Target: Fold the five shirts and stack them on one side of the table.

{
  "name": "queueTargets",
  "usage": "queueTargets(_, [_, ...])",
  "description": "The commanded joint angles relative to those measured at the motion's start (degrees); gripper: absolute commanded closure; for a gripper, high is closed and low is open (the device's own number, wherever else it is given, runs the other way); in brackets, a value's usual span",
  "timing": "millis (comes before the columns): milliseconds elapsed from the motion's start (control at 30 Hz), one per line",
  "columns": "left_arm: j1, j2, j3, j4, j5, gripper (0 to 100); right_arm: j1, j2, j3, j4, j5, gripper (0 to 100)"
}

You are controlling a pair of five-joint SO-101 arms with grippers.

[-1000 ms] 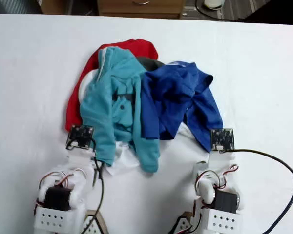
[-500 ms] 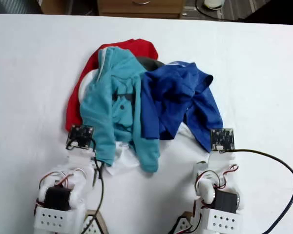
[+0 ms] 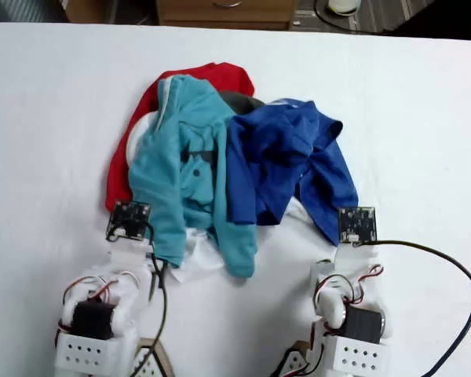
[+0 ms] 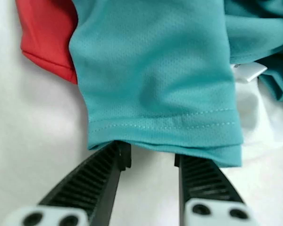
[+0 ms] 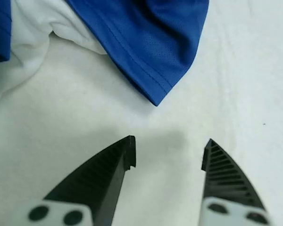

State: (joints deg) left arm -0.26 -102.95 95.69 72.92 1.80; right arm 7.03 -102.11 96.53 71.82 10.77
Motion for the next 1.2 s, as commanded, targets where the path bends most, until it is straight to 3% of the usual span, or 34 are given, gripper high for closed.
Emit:
queueTargets(0, [-2.37, -0.53, 1.45, -5.54, 0.53, 82, 0.75, -0.84, 0.44, -4.26, 3.96, 76.2])
queueTargets(167, [-10.29, -0.53, 1.45, -19.78, 0.44, 82, 3.12, -0.92, 0.44, -13.93, 18.64, 76.4])
queueTargets(333, [-25.93, -0.53, 0.84, -30.51, 0.44, 82, 3.38, -0.66, -0.44, -18.68, 20.04, 76.5])
queueTargets(433, [-29.8, -0.53, -3.21, -32.62, -4.13, 82, 3.21, -0.57, -4.48, -14.73, 19.87, 76.5])
queueTargets(600, [-20.92, -0.09, -9.8, -32.7, -13.36, 82, 3.03, -0.4, -18.64, -8.66, 19.78, 76.3])
queueTargets(867, [-9.32, 4.84, -23.78, -27.16, -11.43, 82, 2.95, 13.85, -44.4, 1.71, 19.69, 76.3])
queueTargets(1033, [-7.21, 30.42, -36.97, -26.11, -10.81, 82, 2.95, 31.87, -61.71, 8.92, 19.6, 76.2])
queueTargets(1167, [-6.15, 56.44, -55.08, -18.81, -10.81, 82, 2.95, 41.36, -72.26, 14.99, 19.6, 76.2])
